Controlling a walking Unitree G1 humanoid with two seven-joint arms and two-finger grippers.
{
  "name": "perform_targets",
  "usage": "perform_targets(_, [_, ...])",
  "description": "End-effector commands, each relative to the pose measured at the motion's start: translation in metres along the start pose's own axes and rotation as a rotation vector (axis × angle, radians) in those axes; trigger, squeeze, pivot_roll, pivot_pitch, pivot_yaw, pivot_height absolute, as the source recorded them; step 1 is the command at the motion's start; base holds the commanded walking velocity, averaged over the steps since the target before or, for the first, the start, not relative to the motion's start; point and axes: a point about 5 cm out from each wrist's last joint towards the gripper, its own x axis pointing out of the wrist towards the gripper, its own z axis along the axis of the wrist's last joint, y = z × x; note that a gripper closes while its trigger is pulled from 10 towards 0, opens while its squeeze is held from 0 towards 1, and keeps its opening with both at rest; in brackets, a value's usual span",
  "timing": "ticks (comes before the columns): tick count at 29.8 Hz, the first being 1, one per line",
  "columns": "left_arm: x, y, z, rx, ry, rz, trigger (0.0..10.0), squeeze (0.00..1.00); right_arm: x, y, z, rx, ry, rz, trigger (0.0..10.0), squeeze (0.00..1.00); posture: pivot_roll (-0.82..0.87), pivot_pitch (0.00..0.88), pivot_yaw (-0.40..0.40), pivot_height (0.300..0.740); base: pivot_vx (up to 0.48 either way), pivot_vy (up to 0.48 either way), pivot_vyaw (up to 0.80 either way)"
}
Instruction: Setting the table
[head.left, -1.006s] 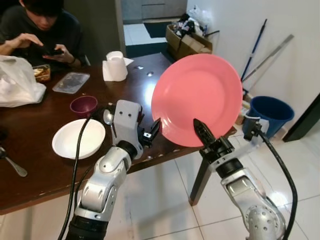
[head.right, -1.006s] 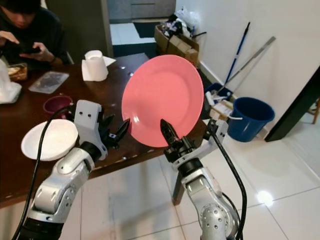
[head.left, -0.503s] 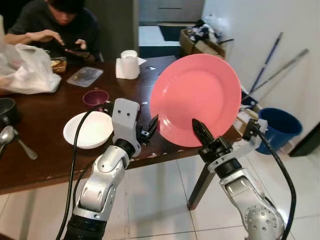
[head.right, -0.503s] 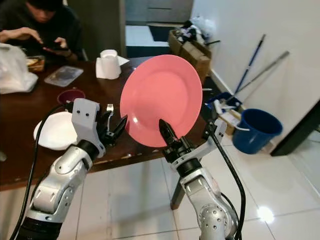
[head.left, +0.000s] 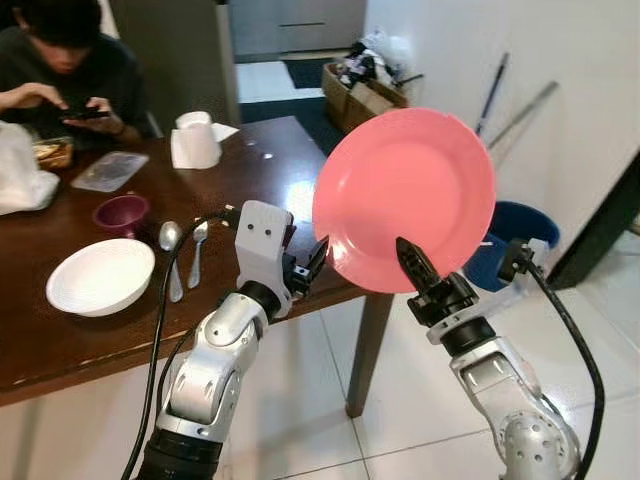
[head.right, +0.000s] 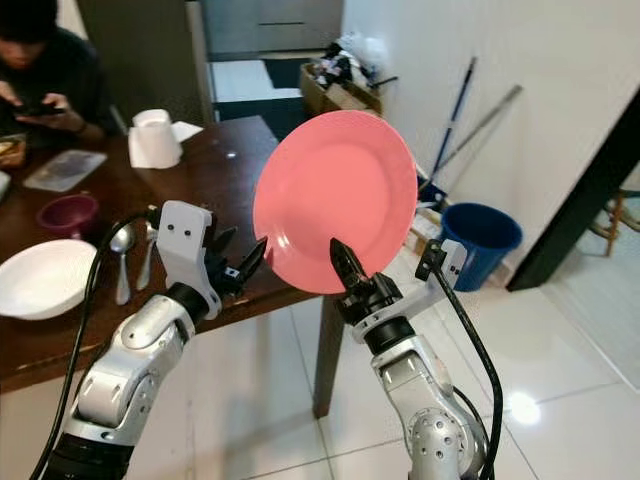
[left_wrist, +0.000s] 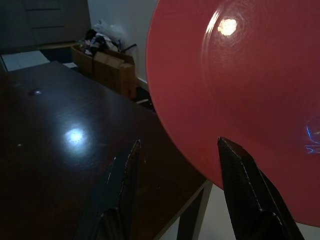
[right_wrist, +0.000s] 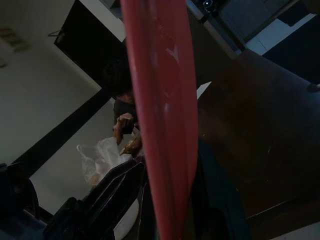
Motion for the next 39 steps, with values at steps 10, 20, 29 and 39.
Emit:
perform_targets(10, [-0.0021,-0.0008,-0.0030,0.029,0.014,0.006,10.0,0.00,-0.0002,0.0069,0.0013,0.002,-0.003,0.032,10.0,0.00,-0.12,0.000,0.079,0.740,0.000,0.000,0.00])
perform_targets(20, [-0.0011,0.0001,0.0025,0.052,-0.036,0.025,10.0,0.00,0.0004,0.0035,0.0051,-0.017,-0.015,0.008,10.0,0.00,-0.12,0.000,0.077,0.740,0.122,0.000,0.00])
perform_targets(29, [-0.0007,-0.0003,0.0031,0.048,-0.041,0.024,10.0,0.00,0.0005,0.0020,0.0036,-0.045,0.000,-0.004,10.0,0.00,-0.13,0.000,0.078,0.740,0.474,0.000,0.20])
perform_targets(39, [-0.0002,0.0014,0.0023,0.030,-0.036,0.034,10.0,0.00,0.0005,0.0041,-0.0008,-0.092,0.039,0.010,10.0,0.00,-0.13,0.000,0.078,0.740,0.418,0.000,0.62])
